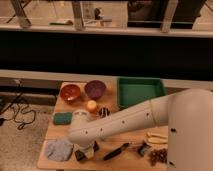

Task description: Wipe table surface with eraser

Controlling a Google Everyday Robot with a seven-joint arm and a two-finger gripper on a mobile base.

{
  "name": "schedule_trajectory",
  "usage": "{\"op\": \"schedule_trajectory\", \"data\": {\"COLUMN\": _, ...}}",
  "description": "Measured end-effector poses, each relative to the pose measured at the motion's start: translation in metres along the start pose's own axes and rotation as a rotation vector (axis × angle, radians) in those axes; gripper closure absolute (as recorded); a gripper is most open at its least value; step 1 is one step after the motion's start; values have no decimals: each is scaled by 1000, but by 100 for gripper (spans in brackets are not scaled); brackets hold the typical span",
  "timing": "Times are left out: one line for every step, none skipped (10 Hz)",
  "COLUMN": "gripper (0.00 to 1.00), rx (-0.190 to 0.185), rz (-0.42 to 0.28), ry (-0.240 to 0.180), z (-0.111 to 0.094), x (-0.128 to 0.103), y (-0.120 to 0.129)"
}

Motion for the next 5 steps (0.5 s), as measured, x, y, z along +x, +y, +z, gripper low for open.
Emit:
{"op": "schedule_trajectory", "data": {"gripper": 67, "rx": 0, "rz": 0, "ry": 0, "z": 0, "x": 0, "y": 0}}
{"op": "schedule_trajectory", "data": {"gripper": 74, "rx": 0, "rz": 0, "ry": 0, "z": 0, "x": 0, "y": 0}}
{"op": "schedule_trajectory", "data": {"gripper": 81, "rx": 0, "rz": 0, "ry": 0, "z": 0, "x": 0, "y": 0}}
{"op": "schedule_trajectory", "data": {"gripper": 87, "rx": 0, "rz": 0, "ry": 0, "z": 0, "x": 0, "y": 0}}
{"op": "schedule_trajectory", "data": {"gripper": 86, "rx": 0, "rz": 0, "ry": 0, "z": 0, "x": 0, "y": 0}}
